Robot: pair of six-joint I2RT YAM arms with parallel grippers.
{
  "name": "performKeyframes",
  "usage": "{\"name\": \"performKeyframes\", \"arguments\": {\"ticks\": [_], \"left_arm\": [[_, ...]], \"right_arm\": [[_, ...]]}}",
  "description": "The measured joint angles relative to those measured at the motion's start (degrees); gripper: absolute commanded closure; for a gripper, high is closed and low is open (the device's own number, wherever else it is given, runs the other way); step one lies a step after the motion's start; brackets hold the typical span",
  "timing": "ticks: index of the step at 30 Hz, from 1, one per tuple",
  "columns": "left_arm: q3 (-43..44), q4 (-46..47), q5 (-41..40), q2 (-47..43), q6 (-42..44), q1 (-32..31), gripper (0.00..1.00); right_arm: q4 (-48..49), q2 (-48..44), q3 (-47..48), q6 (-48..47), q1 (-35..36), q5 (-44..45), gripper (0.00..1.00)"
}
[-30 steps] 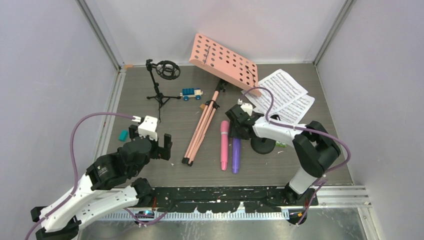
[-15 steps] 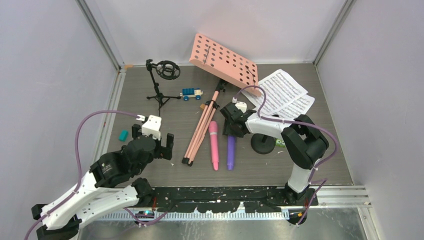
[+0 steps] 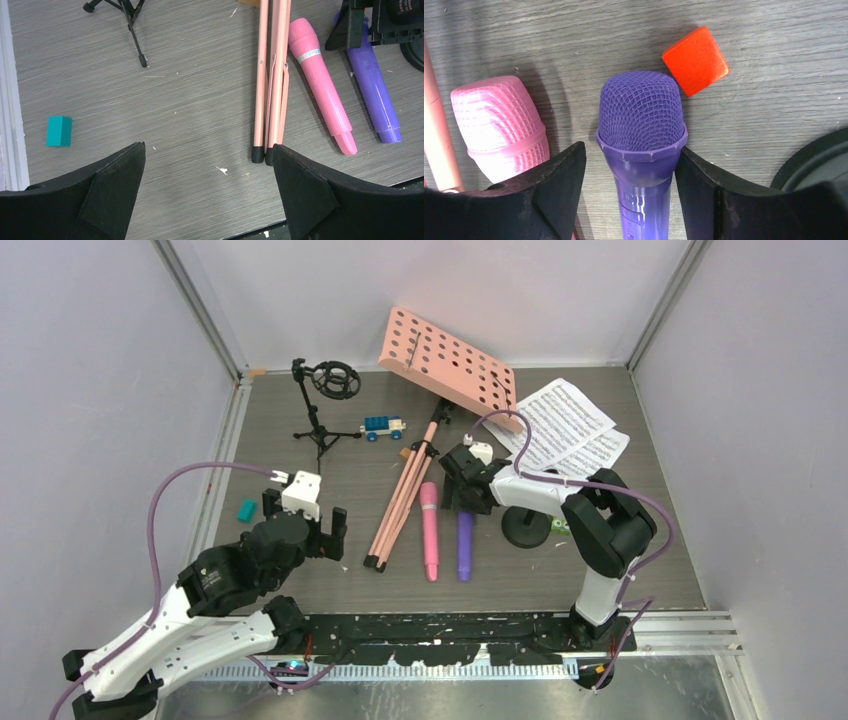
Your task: Pack up the instrument practice props
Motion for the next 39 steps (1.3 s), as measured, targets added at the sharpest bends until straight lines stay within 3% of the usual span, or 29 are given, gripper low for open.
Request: {"name": "performKeyframes", "arguments": {"ticks": [7,13,17,21,27,32,39], "left_arm": [[-0.1,0.0,0.1,0.1,0.0,0.0,0.00],[-0.4,0.0,0.4,-0.3,0.0,0.0,0.00],[-0.6,0.0,0.6,-0.4,0.0,0.0,0.00],[-0.6,0.0,1.0,-0.3,0.1,0.0,0.00],[-0.6,0.5,1.8,1.4,1.0,0.0,0.00],[-1.2,1.8,1.9,1.8,1.4,0.0,0.00],[-3.7,5.5,0.6,-2.2,-1.6,0.0,0.00]], "right_arm": [[-1.8,-1.0,0.4,-0.6,0.0,0.1,0.26],[-4.9,-7.1,2.7,-1.8,0.0,-0.1,0.23],[-6.3,-12.2,4.3,-3.2,0.0,-0.6,0.16],[-9.0,-15.6,5.0,-4.6,0.0,-2.3,0.01],[-17.4,-16.4,7.0,-5.4,0.0,-3.3,0.00],[-28.5,-13.4,16.6,-6.2,0.0,-3.3,0.00],[-31.1,-11.9,19.8,-7.5,0.0,-5.1,0.00]]}}
